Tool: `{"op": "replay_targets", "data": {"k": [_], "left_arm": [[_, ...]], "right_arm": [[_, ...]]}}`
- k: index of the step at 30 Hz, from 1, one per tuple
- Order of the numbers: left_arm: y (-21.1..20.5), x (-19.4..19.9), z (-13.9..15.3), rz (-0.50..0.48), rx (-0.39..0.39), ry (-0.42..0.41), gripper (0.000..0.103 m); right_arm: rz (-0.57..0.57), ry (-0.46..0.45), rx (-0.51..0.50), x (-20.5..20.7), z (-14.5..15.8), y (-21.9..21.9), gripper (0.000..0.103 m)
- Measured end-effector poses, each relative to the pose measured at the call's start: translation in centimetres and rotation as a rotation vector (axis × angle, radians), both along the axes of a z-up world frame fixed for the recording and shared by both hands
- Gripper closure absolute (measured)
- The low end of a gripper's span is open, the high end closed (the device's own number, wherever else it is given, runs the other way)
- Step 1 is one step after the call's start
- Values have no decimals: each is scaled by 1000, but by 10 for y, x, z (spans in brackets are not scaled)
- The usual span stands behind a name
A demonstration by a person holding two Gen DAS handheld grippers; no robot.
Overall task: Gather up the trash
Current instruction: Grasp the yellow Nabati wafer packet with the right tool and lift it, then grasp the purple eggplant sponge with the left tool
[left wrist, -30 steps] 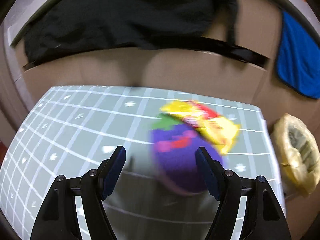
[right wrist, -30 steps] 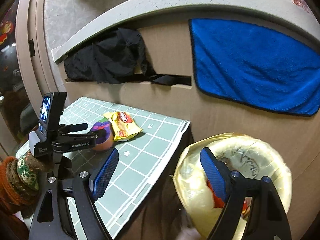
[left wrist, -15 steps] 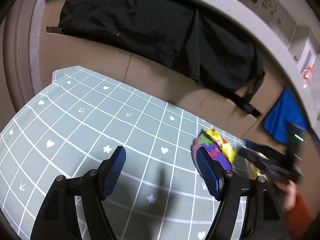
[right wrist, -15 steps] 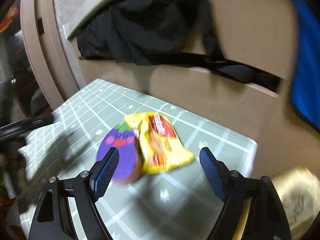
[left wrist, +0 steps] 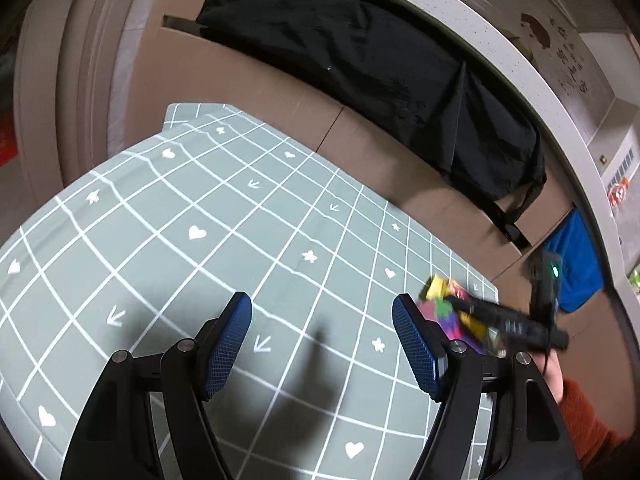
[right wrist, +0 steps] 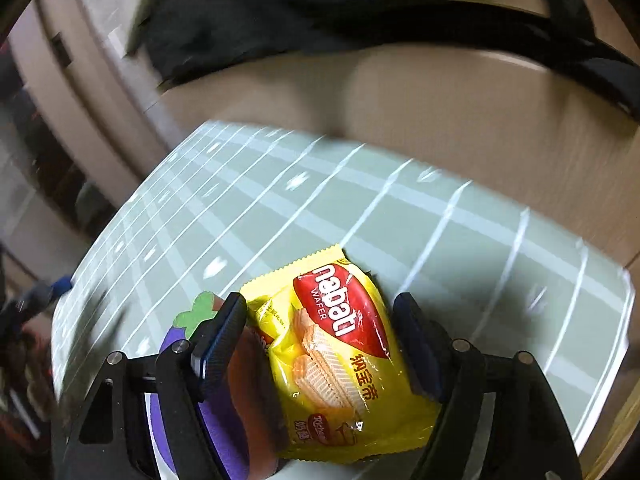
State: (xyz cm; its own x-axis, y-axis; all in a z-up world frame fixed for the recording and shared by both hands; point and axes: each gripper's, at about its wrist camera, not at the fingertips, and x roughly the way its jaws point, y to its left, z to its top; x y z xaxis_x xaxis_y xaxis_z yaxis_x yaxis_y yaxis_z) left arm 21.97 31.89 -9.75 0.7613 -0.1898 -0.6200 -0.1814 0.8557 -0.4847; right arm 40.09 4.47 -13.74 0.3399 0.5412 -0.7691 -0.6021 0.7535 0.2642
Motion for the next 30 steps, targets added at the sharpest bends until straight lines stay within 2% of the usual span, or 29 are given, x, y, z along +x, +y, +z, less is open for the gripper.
{"op": "replay_targets", "data": {"k": [6, 15, 19, 21, 22, 23, 28, 30], "left_arm": [[-15, -17, 5, -43, -16, -9, 30], [-35, -43, 16, -69, 8, -9, 30], [-42, -50, 18, -62, 2, -5, 30], [-47, -50, 17, -62, -8, 0, 30], [-50, -50, 17, -64, -11, 5, 30], [-54, -50, 17, -69, -13, 8, 30], [-80, -46, 17, -96, -21, 22, 30], [-90, -42, 16, -101, -22, 31, 30]], "right_arm": [[15, -11, -37, -53, -1, 6, 29], [11, 13, -122, -62, -3, 2, 28], [33, -5, -138, -65, -4, 3, 27], [25, -13, -137, -65, -3, 0, 34], [26, -28, -142, -65, -2, -2, 45], [45, -40, -133, -67, 0, -5, 50], [93, -100, -120, -80, 6, -24, 50], [97, -102, -92, -84, 8, -36, 57]]}}
